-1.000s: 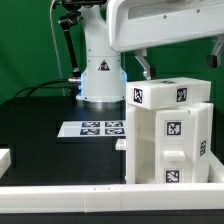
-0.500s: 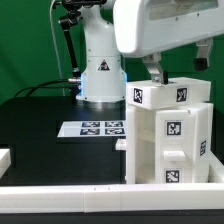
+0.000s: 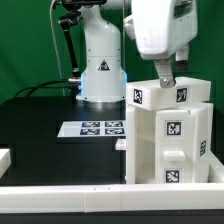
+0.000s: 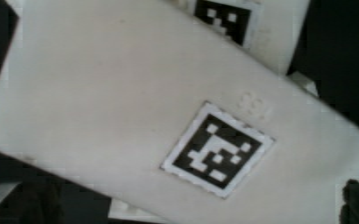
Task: Assemble cabinet
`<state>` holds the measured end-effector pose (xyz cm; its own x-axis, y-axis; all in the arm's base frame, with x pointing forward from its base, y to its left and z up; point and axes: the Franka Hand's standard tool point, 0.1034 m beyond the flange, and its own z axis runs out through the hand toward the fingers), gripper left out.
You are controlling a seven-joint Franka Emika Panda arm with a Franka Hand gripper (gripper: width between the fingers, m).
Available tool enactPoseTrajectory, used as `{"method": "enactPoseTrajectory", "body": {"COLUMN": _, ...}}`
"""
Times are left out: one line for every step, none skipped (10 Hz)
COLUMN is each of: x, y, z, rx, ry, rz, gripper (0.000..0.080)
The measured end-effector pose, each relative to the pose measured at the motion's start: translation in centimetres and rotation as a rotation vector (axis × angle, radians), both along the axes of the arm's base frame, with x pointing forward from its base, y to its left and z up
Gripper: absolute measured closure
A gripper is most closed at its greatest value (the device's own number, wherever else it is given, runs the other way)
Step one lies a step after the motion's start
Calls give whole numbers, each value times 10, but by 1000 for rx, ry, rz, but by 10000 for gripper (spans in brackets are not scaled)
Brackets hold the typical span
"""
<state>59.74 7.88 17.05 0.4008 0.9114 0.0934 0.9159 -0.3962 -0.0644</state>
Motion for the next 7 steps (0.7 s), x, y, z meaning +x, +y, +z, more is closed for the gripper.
{"method": "enactPoseTrajectory", "body": {"x": -1, "y": -1, "z": -1, "rx": -9, "ry": -3, "rz": 82, "gripper": 3}}
{"method": "enactPoseTrajectory", "body": {"x": -3, "y": -3, "z": -2, "rx": -28, "ry": -7, "rz": 208, "gripper": 3}}
{"method": "enactPoseTrajectory", "body": {"x": -3, "y": -5, "z": -2, "rx": -47, "ry": -15, "rz": 336, "gripper": 3}}
{"method": "enactPoseTrajectory", "body": {"x": -3, "y": -6, "z": -3, "rx": -63, "ry": -20, "rz": 431, "gripper": 3}}
{"method": "enactPoseTrajectory", "body": {"x": -4, "y": -6, "z": -3, "rx": -76, "ry": -22, "rz": 506, "gripper": 3}}
{"method": "enactPoseTrajectory", "body": {"x": -4, "y": -6, "z": -3, "rx": -79, "ry": -24, "rz": 540, "gripper": 3}}
{"method": "enactPoseTrajectory", "body": {"x": -3, "y": -7, "z": -3, "rx": -83, "ry": -27, "rz": 614, "gripper": 3}}
